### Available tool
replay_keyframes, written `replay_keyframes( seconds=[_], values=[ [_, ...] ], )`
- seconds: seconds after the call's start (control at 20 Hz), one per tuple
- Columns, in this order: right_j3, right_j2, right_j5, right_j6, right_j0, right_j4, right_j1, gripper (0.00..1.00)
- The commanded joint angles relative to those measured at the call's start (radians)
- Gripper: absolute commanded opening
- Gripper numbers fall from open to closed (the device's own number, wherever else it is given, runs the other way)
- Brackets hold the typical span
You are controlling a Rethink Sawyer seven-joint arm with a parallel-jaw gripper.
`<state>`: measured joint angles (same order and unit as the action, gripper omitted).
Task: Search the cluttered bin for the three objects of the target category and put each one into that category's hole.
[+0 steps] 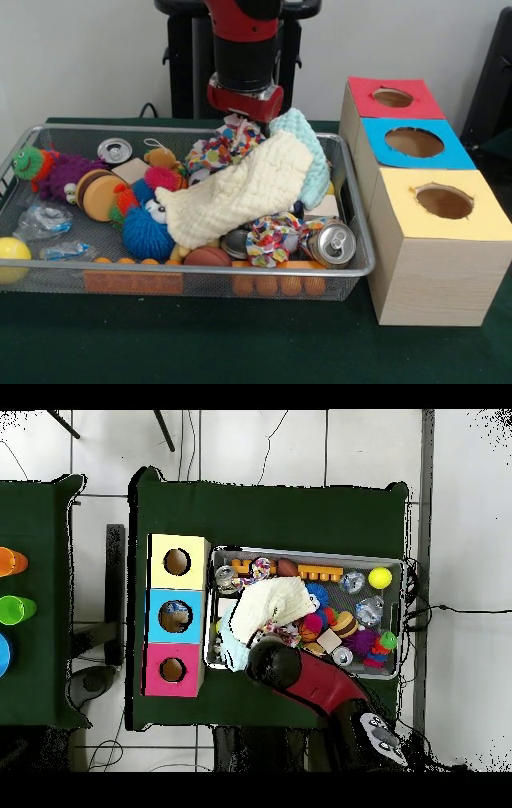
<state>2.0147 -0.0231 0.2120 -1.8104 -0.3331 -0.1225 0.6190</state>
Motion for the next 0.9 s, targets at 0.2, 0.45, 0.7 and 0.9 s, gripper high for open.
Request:
replay_keyframes(
  seconds=[0.2, 0.45, 0.7, 0.9],
  values=[
    [0.025, 0.038, 0.013, -0.218, 0.039, -0.062, 0.046, 1.00],
    [0.035, 0.020, 0.121, -0.194, 0.042, -0.062, 0.151, 1.00],
    [0.003, -0.010, 0.241, -0.167, 0.049, -0.047, 0.219, 1.00],
    [-0.035, -0.025, 0.332, -0.162, 0.048, -0.041, 0.241, 1.00]
  ],
)
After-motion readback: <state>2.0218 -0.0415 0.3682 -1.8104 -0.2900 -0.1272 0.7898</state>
